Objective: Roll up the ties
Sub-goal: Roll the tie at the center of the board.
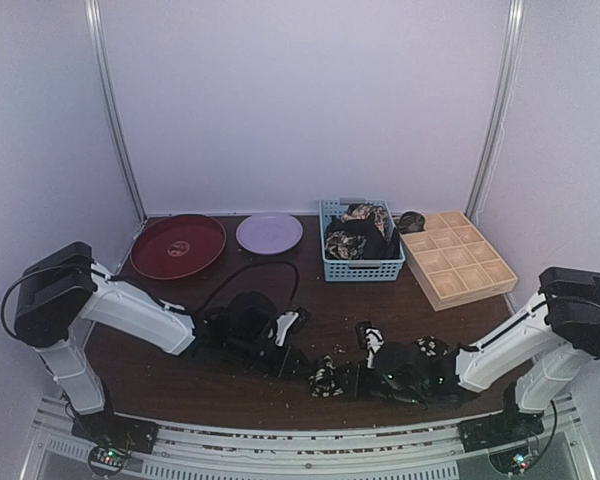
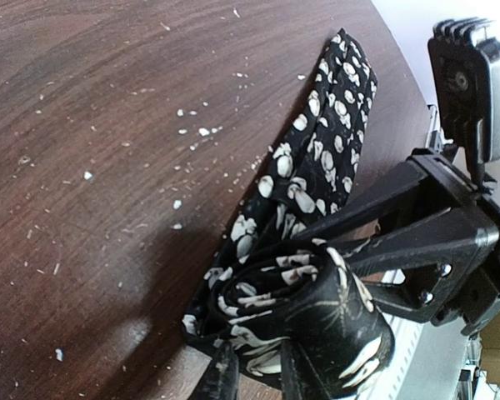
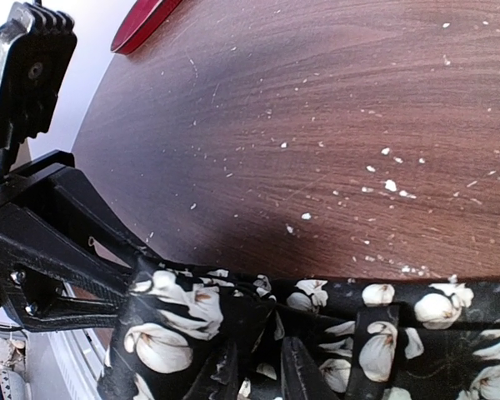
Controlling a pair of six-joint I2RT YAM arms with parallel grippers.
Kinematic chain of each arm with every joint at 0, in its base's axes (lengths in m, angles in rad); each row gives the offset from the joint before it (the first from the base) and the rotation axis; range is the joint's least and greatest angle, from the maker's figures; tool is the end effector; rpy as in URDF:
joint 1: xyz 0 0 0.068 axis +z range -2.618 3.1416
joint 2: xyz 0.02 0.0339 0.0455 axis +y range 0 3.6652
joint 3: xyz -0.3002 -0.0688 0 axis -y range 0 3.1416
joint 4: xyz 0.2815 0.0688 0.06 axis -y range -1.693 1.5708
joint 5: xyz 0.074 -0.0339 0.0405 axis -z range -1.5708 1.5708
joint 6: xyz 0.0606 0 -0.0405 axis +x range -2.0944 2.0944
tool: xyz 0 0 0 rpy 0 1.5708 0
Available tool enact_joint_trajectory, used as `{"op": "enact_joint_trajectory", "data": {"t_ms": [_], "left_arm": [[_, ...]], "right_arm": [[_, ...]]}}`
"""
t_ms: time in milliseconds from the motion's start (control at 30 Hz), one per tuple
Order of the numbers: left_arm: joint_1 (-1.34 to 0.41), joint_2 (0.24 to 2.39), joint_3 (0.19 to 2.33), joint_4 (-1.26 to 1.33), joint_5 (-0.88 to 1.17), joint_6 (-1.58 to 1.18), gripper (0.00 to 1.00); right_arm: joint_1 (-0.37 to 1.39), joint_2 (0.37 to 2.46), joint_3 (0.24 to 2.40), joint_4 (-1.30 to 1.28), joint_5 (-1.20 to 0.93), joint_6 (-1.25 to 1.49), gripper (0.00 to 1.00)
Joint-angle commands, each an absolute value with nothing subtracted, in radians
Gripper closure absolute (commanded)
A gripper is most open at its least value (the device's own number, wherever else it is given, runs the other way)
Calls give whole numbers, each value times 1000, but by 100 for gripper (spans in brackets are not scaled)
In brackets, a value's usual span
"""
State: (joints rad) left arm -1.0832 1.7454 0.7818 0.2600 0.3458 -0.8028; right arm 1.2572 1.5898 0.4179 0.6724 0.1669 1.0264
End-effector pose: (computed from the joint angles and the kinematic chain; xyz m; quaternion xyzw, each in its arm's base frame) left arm 0.1608 -0.3471 0.1274 0.1965 0.8751 -0.4267 0.1167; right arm 0.1045 0.2896 0.1135 -0.0564 0.8561 0.4327 0.2767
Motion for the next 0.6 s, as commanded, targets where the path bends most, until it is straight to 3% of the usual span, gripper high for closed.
{"op": "enact_joint_trajectory", "data": {"t_ms": [0,200,567], "left_arm": [[-1097,1712,796,270,296,-794,80],[-1107,1680,786,253,265,-798,73],[-1128,1731,852,166,242,-763,72]], "right_arm": [[1262,1617,418,757,119,1020,79],[1262,1629,424,750,117,1029,79],[1260,1569,398,590,240,1056,79]]}}
